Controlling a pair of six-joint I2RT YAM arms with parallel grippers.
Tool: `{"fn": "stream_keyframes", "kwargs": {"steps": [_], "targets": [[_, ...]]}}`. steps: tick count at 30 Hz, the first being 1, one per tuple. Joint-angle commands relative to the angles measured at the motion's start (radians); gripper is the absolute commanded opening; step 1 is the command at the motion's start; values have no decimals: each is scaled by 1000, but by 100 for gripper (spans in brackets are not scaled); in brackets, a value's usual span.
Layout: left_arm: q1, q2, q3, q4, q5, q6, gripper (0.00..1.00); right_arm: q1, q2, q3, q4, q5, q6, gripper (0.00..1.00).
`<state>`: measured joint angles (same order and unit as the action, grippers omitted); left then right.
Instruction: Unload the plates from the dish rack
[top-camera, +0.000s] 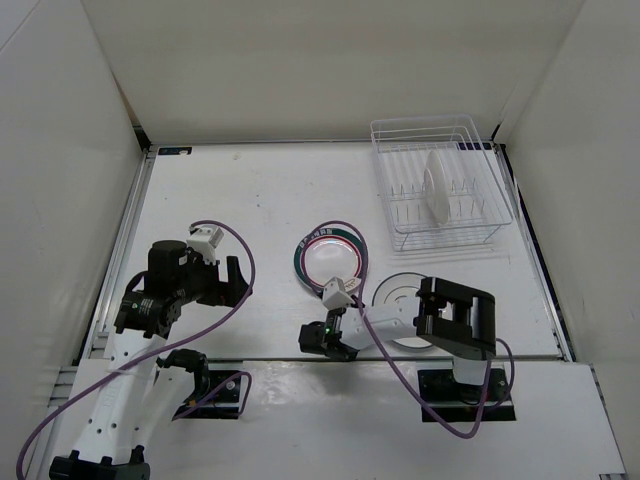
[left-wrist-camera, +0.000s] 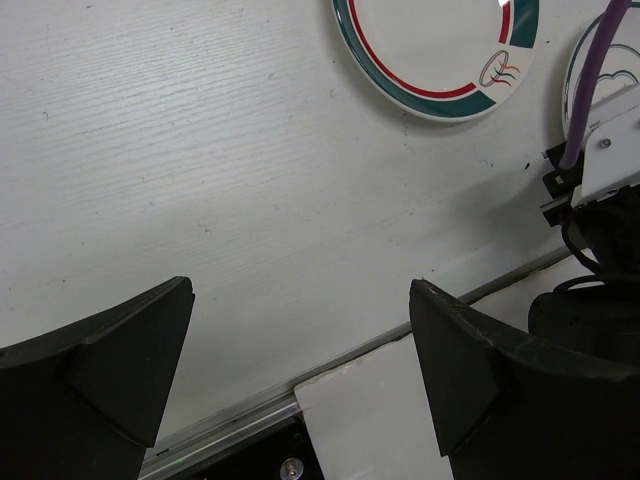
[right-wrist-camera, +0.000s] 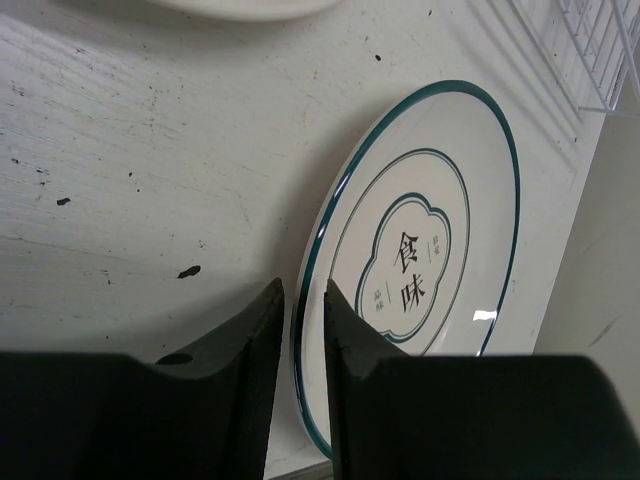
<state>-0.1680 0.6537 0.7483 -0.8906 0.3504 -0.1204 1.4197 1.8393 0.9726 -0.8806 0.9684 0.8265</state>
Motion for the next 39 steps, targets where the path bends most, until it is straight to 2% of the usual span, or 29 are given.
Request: {"fn": "stream_keyframes", "kwargs": {"steps": [1, 5, 7, 8, 9, 10, 11, 13, 16, 18, 22, 25, 26, 29, 39], "targets": [[-4, -5, 3, 1, 12, 2, 100, -4, -46, 35, -9, 19, -3, 27], [-5, -8, 3, -1, 12, 1, 100, -5, -101, 83, -64, 27, -33, 28], [-5, -9, 5, 1, 12, 2, 100, -16, -156, 101, -69, 27, -104, 28], [-5, -11, 2, -1, 13, 2, 100, -36, -243, 100, -28, 9, -136, 28], [-5, -11, 2, 1, 10, 2, 100, -69, -279, 88, -5, -3, -258, 28], [-4, -14, 2, 1, 12, 2, 100, -91, -311, 84, 21, -78, -295, 28], [-2, -14, 2, -2, 13, 2, 100, -173, -425, 80, 88, -100, -329, 28], [-4, -19, 3, -1, 10, 2, 100, -231, -554, 87, 146, -146, -441, 28], [-5, -14, 2, 2, 13, 2, 100, -403, -620, 175, 213, -207, -616, 37], [-4, -12, 3, 4, 16, 2, 100, -459, -597, 285, 189, -250, -668, 39], [-4, -17, 3, 1, 10, 2, 100, -648, -473, 583, 114, -382, -728, 39], [-5, -20, 2, -4, 7, 2, 100, -826, -372, 699, 77, -514, -713, 39], [-4, -22, 3, -4, 10, 1, 100, -919, -326, 724, 49, -599, -708, 39], [-5, -20, 3, -4, 13, 2, 100, -1029, -223, 814, 19, -681, -664, 39], [-5, -26, 3, -4, 7, 2, 100, -1202, -12, 1029, -34, -731, -619, 41]]}}
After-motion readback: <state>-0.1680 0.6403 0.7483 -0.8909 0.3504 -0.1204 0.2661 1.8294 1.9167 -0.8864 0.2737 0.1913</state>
